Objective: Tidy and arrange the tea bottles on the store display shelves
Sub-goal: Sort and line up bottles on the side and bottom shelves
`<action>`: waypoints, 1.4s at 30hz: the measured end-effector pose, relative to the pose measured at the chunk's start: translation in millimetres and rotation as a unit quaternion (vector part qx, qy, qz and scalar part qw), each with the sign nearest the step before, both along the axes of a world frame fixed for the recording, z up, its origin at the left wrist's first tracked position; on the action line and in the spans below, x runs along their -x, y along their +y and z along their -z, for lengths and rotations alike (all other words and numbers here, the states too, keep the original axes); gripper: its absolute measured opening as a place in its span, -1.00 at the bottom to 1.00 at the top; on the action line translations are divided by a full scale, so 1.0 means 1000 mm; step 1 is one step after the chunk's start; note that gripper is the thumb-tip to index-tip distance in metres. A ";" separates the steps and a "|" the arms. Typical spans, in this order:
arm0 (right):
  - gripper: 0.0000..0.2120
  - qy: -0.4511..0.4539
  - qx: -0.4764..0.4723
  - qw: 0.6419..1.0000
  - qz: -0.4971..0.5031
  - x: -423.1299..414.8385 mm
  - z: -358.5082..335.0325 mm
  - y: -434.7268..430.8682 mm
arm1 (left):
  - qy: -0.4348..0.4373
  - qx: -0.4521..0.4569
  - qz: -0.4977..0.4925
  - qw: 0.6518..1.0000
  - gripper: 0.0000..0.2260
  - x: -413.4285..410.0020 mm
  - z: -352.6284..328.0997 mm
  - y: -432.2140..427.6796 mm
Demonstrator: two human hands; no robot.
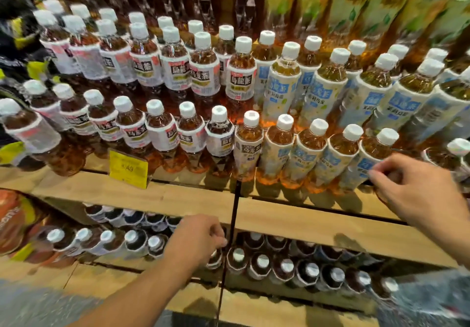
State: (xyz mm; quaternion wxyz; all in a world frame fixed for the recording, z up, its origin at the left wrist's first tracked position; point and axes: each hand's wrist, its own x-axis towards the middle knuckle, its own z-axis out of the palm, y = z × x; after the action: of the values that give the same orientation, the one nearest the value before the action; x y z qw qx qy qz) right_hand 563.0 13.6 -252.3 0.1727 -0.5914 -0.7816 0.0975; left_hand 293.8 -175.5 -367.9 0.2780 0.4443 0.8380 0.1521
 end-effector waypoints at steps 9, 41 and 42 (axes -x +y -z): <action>-0.62 0.050 0.058 0.990 -0.115 0.161 -0.001 -0.038 | 0.007 -0.051 -0.033 0.998 -0.63 0.052 -0.017 -0.039; -0.74 0.008 0.151 0.987 -0.045 -0.021 -0.010 -0.012 | -0.201 -0.096 0.217 0.950 -0.18 -0.148 -0.035 0.073; -0.75 0.010 0.140 0.990 -0.025 -0.035 -0.011 -0.002 | -0.236 -0.100 0.210 0.944 -0.19 -0.165 -0.036 0.082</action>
State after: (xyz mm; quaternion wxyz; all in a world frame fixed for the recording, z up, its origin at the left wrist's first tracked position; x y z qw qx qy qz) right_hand 597.6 11.1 -240.9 0.0934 -0.5888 -0.7733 0.2159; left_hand 458.3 -93.3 -332.3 0.4475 0.5872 0.6165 0.2736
